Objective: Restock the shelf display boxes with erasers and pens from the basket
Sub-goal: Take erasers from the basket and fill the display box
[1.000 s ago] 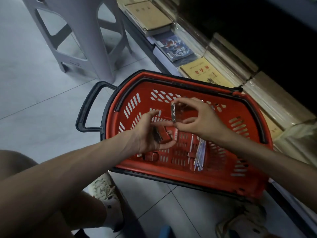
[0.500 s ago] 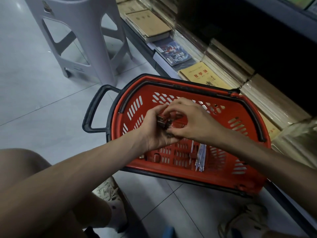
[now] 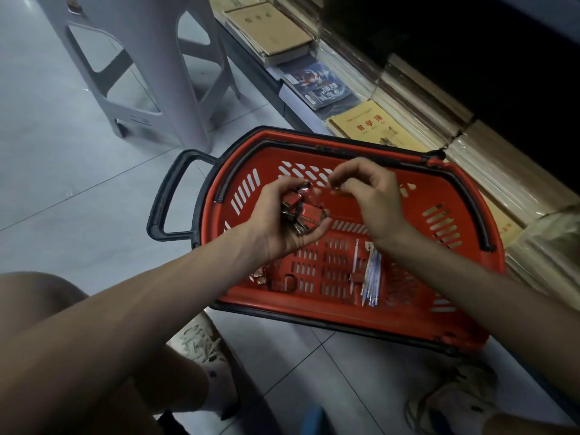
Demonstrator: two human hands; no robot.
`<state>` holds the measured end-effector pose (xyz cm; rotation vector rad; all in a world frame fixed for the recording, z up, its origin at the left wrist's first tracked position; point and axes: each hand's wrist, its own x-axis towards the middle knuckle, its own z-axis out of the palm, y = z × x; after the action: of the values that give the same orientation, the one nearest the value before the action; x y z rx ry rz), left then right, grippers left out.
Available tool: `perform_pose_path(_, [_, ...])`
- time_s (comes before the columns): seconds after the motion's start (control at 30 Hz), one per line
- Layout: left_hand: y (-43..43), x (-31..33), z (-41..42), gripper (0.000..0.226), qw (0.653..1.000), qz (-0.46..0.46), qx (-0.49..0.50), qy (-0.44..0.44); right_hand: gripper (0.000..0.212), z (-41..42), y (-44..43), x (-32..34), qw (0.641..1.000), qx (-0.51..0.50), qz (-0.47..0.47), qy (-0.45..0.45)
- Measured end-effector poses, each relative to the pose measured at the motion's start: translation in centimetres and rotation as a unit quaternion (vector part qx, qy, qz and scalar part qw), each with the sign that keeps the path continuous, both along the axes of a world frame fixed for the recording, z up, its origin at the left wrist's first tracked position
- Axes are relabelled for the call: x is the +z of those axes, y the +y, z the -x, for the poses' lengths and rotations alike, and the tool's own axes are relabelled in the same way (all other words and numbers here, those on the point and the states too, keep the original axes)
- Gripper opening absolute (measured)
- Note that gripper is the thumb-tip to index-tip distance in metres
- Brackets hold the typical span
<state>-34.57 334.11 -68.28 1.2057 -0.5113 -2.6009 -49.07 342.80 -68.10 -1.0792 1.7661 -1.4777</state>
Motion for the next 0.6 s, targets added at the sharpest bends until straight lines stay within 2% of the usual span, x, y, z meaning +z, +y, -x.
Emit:
perform_pose_path(0.1, [-0.8, -0.5, -0.4, 0.021, 1.000, -0.001, 0.010, -0.015, 0.026, 0.4, -1.0, -6.2, 0.990, 0.039, -0.130, 0.043])
perform_pose_path(0.17, [-1.1, -1.3, -0.8, 0.024, 1.000, -0.011, 0.006, -0.028, 0.020, 1.0, -0.8, -11.4, 0.956, 0.102, -0.262, 0.081])
perform_pose_path(0.27, [-1.3, -2.4, -1.5, 0.027, 0.999, -0.023, -0.003, -0.031, 0.018, 2.7, 0.8, -17.6, 0.876, 0.179, -0.389, 0.225])
perform_pose_path(0.33, [-1.5, -2.7, -1.7, 0.028, 0.999, -0.027, -0.004, -0.025, 0.028, 4.1, 2.4, -19.8, 0.798, 0.229, -0.454, 0.324])
perform_pose_path(0.4, [-1.6, -2.6, -1.7, 0.028, 0.999, -0.036, 0.001, -0.022, 0.033, 5.4, 3.8, -21.2, 0.726, 0.271, -0.498, 0.388])
perform_pose_path(0.47, [-1.6, -2.5, -1.5, 0.028, 0.999, -0.037, -0.006, -0.023, 0.038, 6.2, 4.7, -22.2, 0.683, 0.289, -0.521, 0.423])
perform_pose_path(0.6, [-1.4, -2.3, -1.0, 0.029, 0.999, -0.034, -0.032, -0.022, 0.034, 6.7, 4.6, -23.4, 0.660, 0.303, -0.525, 0.445])
